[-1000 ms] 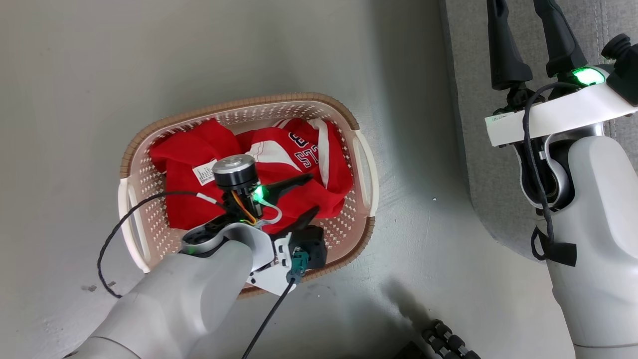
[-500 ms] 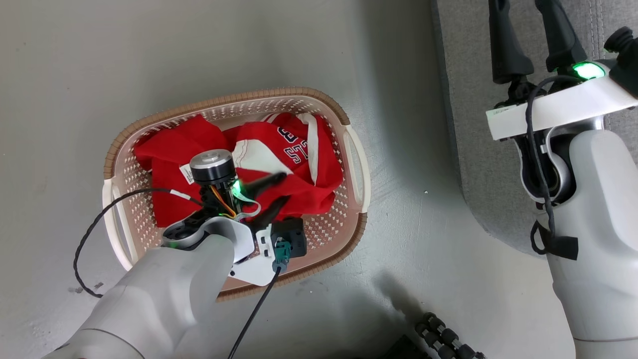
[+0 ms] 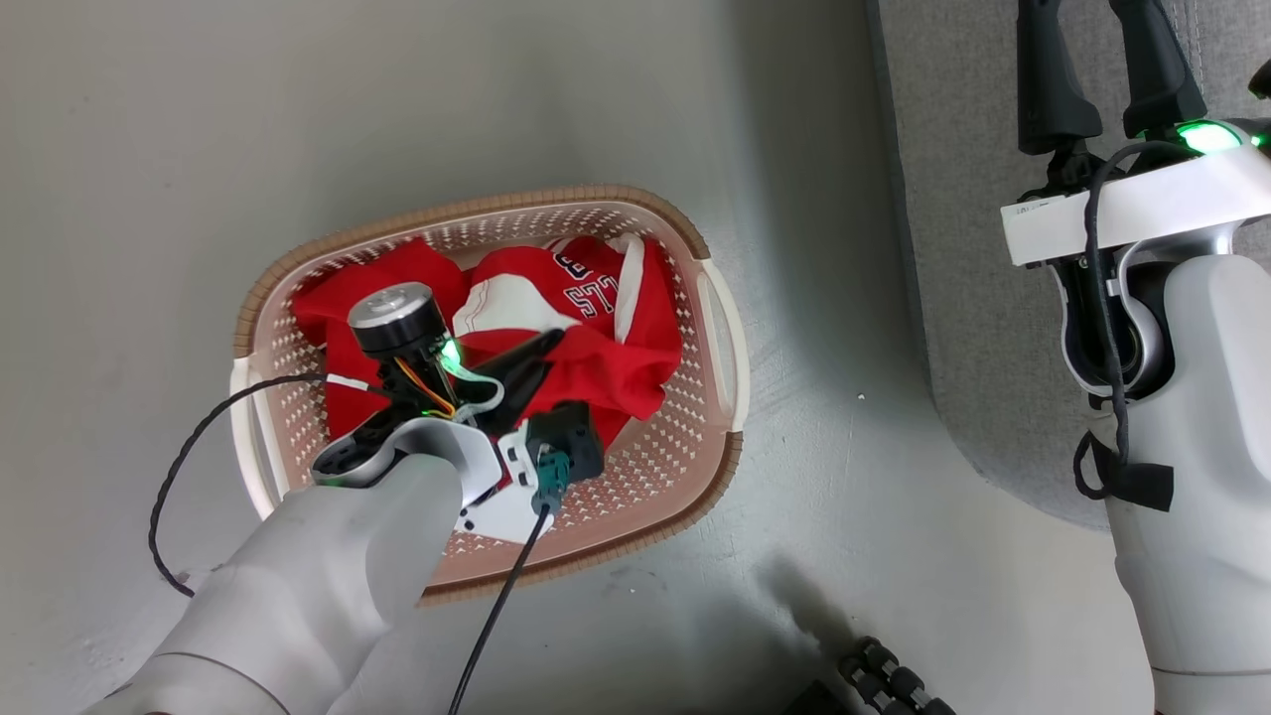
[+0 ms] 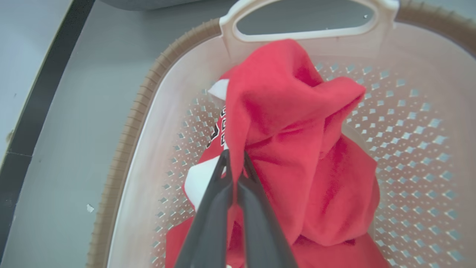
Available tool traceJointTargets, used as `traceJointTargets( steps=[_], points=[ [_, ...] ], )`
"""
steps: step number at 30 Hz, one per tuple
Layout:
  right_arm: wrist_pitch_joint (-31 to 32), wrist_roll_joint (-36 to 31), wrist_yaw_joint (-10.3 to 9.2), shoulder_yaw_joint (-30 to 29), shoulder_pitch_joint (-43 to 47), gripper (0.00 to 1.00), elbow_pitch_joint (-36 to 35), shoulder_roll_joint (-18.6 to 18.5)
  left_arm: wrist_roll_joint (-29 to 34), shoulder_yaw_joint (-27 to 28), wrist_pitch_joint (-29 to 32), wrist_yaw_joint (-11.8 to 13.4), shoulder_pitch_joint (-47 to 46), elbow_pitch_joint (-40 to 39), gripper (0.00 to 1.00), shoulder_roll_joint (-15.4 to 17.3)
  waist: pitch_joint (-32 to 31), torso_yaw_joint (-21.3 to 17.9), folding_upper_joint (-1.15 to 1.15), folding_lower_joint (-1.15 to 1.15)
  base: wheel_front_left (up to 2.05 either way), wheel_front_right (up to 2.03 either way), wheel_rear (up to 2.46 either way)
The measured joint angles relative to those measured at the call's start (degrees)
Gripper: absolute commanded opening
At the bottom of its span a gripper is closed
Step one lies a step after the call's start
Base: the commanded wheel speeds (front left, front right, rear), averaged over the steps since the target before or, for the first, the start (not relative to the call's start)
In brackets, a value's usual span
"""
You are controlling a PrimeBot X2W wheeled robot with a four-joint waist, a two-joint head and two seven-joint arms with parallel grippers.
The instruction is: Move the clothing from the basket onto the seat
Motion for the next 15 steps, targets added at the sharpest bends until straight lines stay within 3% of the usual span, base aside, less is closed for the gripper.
traceJointTargets(
  steps=[10,15],
  points=[
    [0.0,-0.12,0.0,-1.77,0.54,1.0,0.27,-0.01,-7.37,5.93,-0.23,3.81,0.65,-4.31,0.0,-0.24,-2.68,1.91,0.0,0.0,0.0,0.0,0.0],
    [0.0,-0.16,0.0,-1.85,1.87,1.0,0.22,-0.02,-9.78,7.1,-0.24,4.47,2.32,-6.58,0.0,-0.22,-4.14,2.82,0.0,0.0,0.0,0.0,0.0]
  ],
)
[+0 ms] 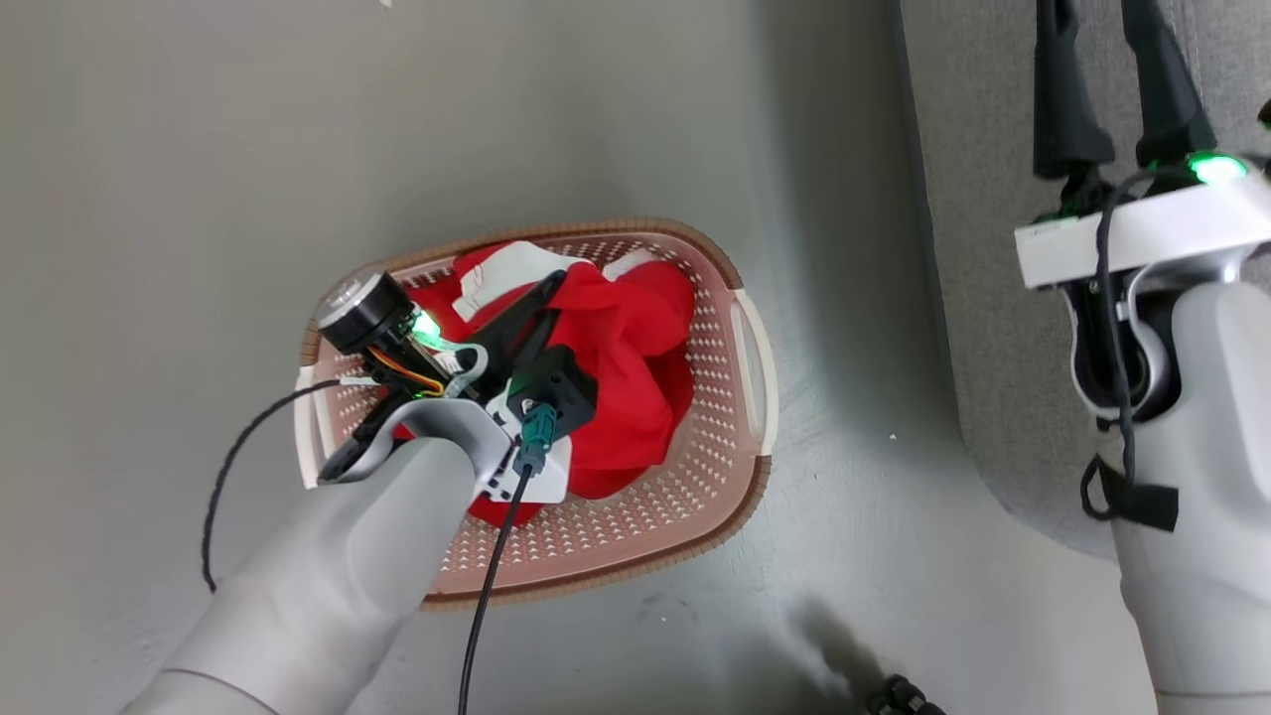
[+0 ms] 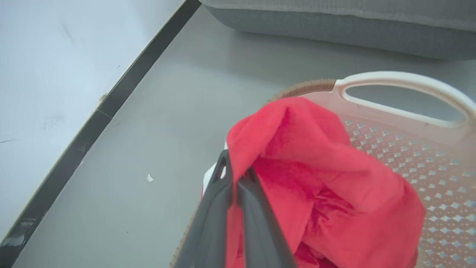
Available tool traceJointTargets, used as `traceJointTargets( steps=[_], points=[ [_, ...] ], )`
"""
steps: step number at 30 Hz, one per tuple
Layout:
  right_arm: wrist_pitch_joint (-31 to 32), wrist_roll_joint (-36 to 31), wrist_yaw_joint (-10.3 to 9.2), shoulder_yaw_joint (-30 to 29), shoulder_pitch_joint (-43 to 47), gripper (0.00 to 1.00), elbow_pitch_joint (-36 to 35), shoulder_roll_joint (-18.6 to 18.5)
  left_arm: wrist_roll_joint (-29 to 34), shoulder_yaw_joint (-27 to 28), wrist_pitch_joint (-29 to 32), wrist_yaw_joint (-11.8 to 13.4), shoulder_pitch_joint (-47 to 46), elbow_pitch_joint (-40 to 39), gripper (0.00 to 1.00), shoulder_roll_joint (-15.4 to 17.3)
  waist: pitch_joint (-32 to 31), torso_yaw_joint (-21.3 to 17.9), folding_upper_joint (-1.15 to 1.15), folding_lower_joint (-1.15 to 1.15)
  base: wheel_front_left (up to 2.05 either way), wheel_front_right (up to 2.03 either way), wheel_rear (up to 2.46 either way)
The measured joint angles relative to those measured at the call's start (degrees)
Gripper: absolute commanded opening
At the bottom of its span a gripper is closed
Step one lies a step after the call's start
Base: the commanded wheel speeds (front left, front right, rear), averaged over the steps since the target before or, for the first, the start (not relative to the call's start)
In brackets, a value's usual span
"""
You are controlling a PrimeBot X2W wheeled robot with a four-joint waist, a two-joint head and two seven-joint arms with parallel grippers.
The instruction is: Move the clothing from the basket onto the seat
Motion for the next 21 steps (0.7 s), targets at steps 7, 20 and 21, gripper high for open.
traceJointTargets(
  steps=[7,20,21],
  points=[
    [-0.01,-0.48,0.0,0.73,2.4,1.0,0.09,-0.93,-5.16,2.36,0.0,2.11,3.85,-8.13,0.0,-0.12,-2.97,1.67,0.0,0.0,0.0,0.0,0.0],
    [-0.07,-1.51,0.0,7.08,5.66,1.0,-0.45,-4.88,-10.62,8.67,0.01,5.89,10.2,-21.12,0.0,1.24,-9.57,5.27,0.0,0.0,0.0,0.0,0.0],
    [-0.07,-1.51,0.0,7.8,5.69,1.0,-0.51,-5.23,-10.69,8.94,0.0,6.12,10.78,-22.16,0.0,1.56,-10.13,5.56,0.0,0.0,0.0,0.0,0.0]
  ],
)
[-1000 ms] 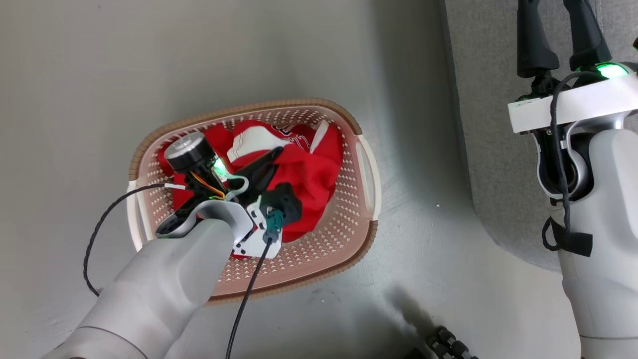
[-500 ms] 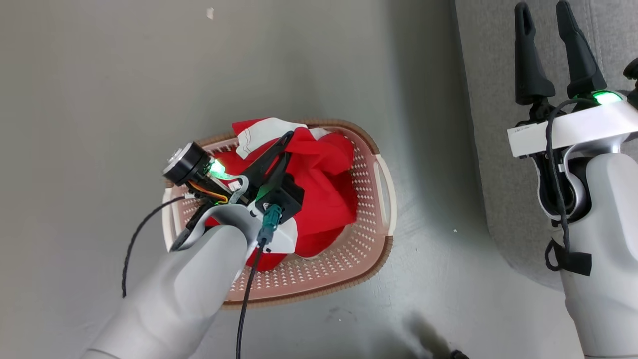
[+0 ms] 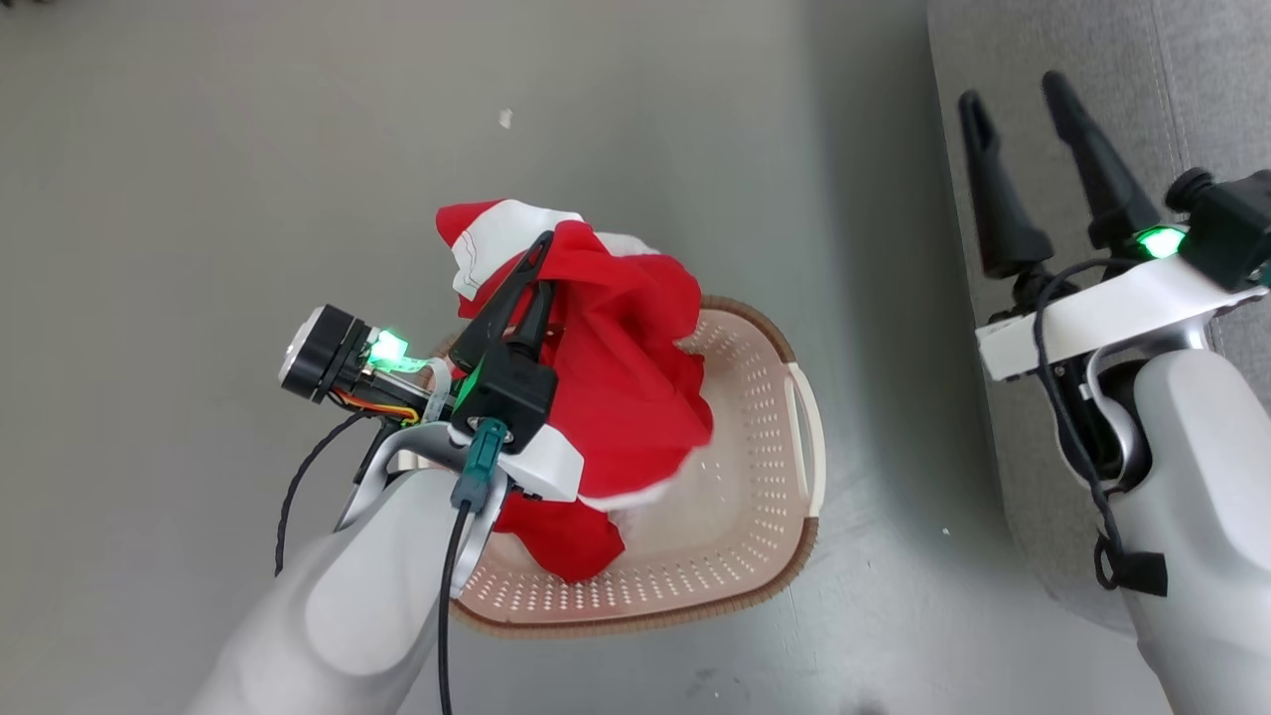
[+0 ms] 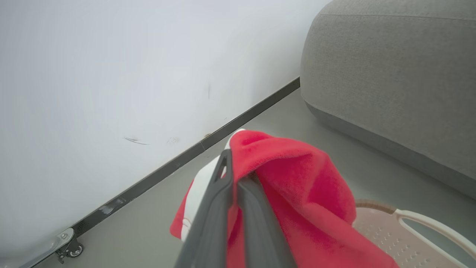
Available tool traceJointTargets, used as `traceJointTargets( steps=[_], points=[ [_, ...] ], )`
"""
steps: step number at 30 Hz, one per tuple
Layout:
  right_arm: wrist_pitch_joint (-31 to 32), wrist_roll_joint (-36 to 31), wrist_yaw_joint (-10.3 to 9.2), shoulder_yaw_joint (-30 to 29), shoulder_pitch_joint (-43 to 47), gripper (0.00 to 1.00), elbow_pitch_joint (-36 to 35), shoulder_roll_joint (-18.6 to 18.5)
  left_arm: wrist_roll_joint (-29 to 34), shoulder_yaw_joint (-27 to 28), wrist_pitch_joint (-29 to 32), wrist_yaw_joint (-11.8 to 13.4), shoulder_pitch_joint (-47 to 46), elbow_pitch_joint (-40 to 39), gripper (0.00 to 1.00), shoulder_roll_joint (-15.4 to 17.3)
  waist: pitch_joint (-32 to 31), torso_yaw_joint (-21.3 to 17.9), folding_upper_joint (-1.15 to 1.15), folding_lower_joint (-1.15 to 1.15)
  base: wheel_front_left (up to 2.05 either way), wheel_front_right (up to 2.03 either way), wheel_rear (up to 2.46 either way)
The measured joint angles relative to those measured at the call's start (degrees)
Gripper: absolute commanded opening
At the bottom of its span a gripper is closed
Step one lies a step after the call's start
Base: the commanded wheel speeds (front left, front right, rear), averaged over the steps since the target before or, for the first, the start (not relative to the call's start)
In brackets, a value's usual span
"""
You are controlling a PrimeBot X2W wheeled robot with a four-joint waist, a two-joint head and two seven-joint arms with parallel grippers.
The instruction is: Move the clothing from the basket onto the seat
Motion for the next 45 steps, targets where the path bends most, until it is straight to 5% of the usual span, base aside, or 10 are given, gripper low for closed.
traceJointTargets(
  steps=[26,45],
  points=[
    [0.0,3.23,0.0,19.97,8.53,1.0,-2.99,-8.76,-6.31,6.82,-0.01,-0.69,8.26,-16.05,0.0,5.79,-16.19,5.74,0.0,0.0,0.0,0.0,0.0],
    [0.02,5.28,0.0,34.37,12.88,1.0,-5.0,-12.79,-7.24,7.99,-0.09,-5.23,11.0,-21.71,0.0,9.16,-26.77,7.99,0.0,0.0,0.0,0.0,0.0]
  ],
)
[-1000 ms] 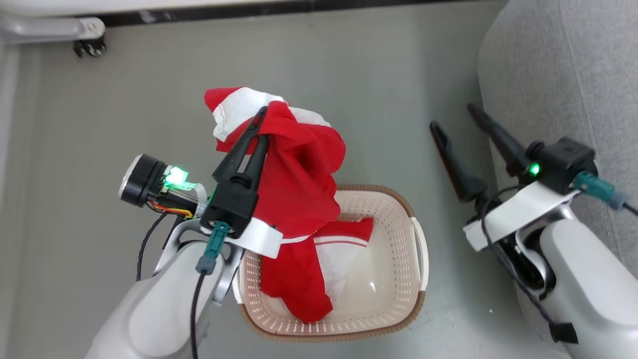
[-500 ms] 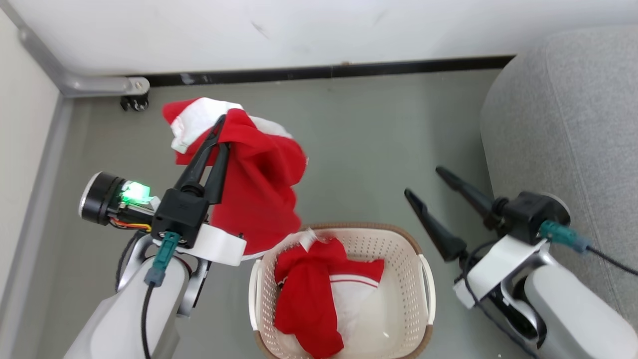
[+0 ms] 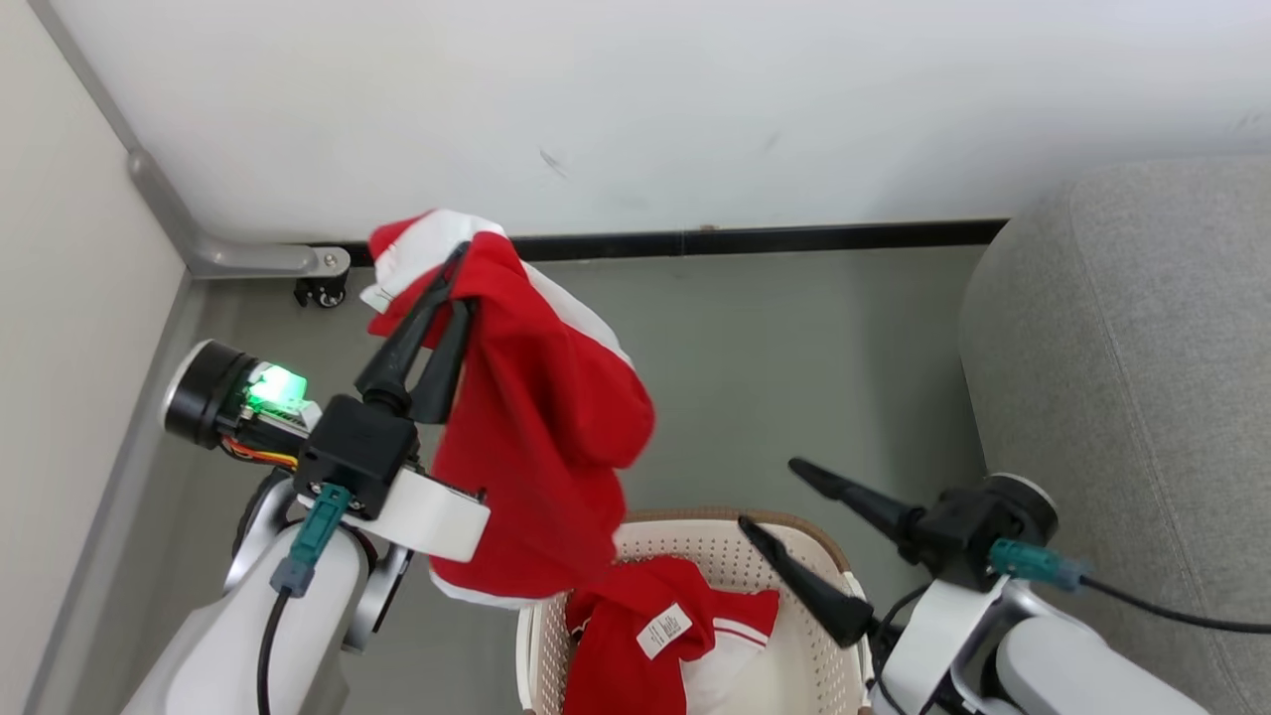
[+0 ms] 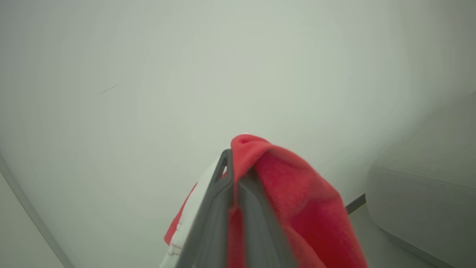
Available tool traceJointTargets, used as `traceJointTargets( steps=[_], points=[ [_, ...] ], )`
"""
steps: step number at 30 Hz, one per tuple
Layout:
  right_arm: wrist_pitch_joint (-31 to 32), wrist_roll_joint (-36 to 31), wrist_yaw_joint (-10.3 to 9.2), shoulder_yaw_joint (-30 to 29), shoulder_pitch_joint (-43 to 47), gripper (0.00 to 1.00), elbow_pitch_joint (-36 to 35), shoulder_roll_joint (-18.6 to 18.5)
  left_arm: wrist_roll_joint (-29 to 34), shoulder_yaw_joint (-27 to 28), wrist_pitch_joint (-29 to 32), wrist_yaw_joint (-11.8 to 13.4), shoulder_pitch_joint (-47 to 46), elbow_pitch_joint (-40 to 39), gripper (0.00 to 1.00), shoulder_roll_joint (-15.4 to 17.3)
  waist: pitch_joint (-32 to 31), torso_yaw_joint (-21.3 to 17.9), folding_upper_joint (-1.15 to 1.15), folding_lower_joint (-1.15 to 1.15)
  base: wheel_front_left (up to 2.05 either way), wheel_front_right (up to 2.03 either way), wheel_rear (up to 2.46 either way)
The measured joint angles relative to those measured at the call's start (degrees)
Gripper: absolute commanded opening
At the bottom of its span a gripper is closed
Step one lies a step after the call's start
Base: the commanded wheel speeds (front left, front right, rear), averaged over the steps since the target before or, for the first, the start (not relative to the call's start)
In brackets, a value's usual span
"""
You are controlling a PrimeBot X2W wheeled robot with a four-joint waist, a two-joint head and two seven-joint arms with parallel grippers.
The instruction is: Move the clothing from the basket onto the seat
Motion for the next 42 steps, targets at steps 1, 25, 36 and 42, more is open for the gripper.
traceJointTargets(
  steps=[1,25,36,42],
  points=[
    [0.31,0.19,0.01,2.97,-0.01,1.0,-0.37,-0.58,-0.11,-1.1,-0.1,-1.25,0.66,-0.22,0.0,0.01,-1.31,0.21,0.0,0.0,0.0,0.0,0.0],
    [1.38,4.15,0.07,16.89,-2.02,1.0,4.92,3.87,-1.48,-7.82,4.32,-5.52,1.65,-1.82,0.0,-2.04,-7.24,1.91,0.0,0.0,0.0,0.0,0.0],
    [0.8,2.78,0.07,14.51,-3.04,1.0,11.05,6.93,-1.47,-9.59,7.56,-6.01,1.31,-3.28,0.0,-3.07,-7.33,2.79,0.0,0.0,0.0,0.0,0.0],
    [0.63,-2.07,0.07,12.39,-4.26,1.0,15.39,10.6,-1.29,-10.39,9.61,-6.01,0.54,-4.01,0.0,-3.7,-7.22,2.96,0.0,0.0,0.0,0.0,0.0]
  ],
)
